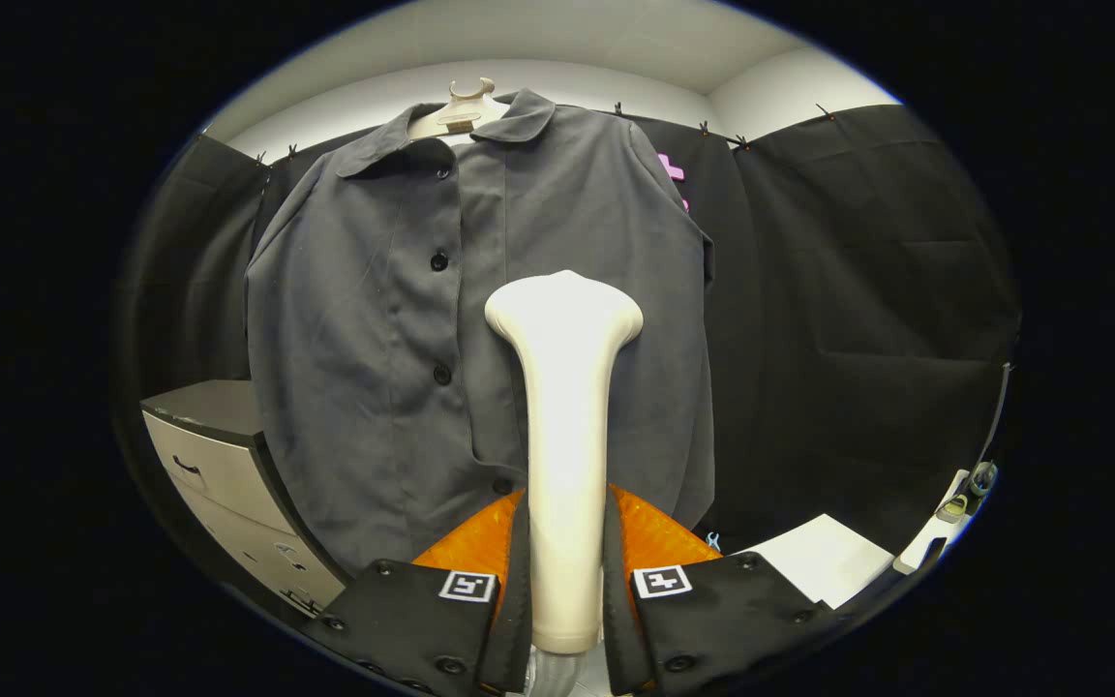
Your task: Iron the clothes twice with a garment steamer, once on the left side and once on the right side.
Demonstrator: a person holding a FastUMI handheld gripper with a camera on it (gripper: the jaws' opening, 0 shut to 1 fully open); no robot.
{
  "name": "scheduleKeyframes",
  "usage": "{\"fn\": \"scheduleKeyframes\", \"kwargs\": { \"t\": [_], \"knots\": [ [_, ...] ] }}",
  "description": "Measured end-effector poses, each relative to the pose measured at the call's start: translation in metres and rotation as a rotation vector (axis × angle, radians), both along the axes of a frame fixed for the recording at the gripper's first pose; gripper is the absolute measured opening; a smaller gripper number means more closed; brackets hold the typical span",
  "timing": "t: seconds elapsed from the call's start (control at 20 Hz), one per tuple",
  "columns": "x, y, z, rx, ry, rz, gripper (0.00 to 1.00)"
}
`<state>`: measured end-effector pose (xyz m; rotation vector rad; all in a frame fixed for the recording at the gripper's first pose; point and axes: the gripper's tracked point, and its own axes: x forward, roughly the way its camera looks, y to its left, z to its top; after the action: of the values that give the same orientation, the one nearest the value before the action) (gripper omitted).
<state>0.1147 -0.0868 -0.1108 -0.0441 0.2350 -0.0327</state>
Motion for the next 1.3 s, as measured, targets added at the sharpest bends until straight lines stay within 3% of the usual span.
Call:
{"fn": "scheduleKeyframes", "kwargs": {
  "t": [0.85,1.3],
  "knots": [
    [-0.036,-0.021,-0.099,-0.009,0.152,-0.026,0.38],
    [-0.058,-0.017,-0.065,0.022,0.077,-0.053,0.38]
  ]
}}
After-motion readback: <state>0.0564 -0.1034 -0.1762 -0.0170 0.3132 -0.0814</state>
